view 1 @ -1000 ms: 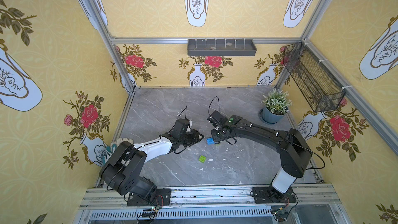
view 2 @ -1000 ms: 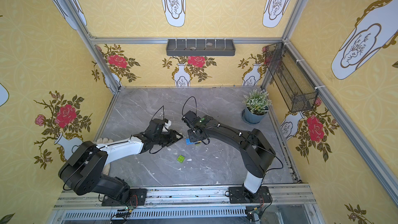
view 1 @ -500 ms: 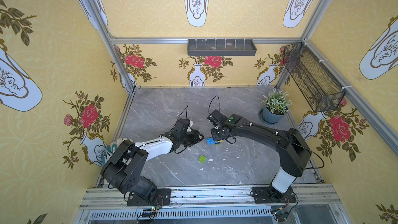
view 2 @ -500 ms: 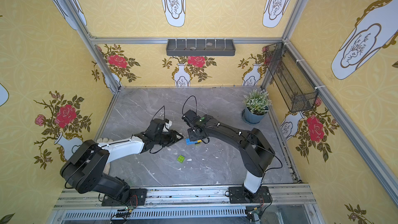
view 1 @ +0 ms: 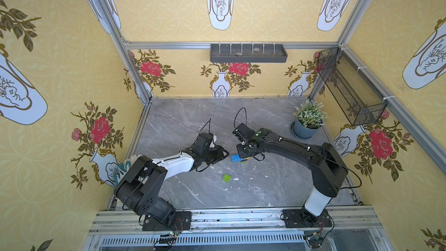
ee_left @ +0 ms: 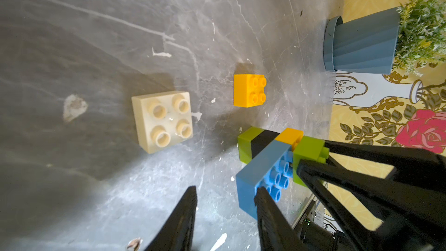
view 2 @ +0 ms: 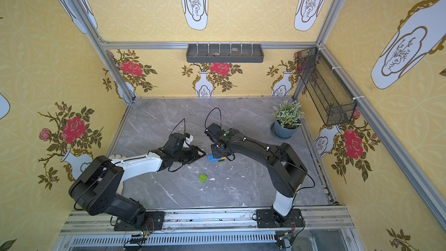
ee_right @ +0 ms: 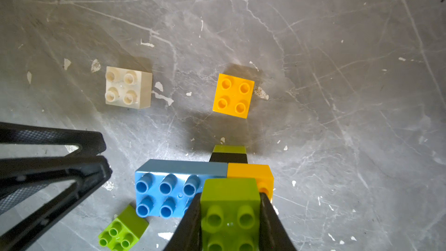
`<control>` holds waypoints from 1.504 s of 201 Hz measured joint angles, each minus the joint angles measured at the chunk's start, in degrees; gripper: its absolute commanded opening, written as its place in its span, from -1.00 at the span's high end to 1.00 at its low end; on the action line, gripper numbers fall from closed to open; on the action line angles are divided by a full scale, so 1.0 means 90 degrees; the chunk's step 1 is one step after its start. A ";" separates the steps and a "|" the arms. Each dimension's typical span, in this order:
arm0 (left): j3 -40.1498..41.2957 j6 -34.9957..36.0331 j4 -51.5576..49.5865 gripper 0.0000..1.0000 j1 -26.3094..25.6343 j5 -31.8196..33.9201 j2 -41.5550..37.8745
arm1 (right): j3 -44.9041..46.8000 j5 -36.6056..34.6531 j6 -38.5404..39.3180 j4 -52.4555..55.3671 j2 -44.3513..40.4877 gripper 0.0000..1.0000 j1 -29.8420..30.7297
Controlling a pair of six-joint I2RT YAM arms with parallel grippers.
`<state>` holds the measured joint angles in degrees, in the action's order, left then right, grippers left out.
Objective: Assemble the number 4 with lego
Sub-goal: Assemble the lego brick with the lego brick.
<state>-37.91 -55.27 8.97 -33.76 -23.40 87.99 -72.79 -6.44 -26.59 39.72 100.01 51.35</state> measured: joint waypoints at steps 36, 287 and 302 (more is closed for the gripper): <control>-0.0022 0.0017 0.0039 0.14 0.0000 -0.0046 0.0036 | -0.0029 0.0000 0.0000 -0.0036 0.0053 0.58 -0.0015; -0.0100 0.0019 0.0049 0.15 -0.0007 -0.0114 0.0102 | -0.0129 -0.0029 0.0078 0.0012 0.0136 0.58 0.0085; -0.0100 0.0022 0.0044 0.15 -0.0007 -0.0117 0.0107 | -0.0087 -0.0046 0.0078 -0.0041 0.0124 0.58 0.0085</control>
<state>-38.81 -55.07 9.37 -33.82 -24.45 88.95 -73.58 -6.85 -25.89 39.35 101.12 52.12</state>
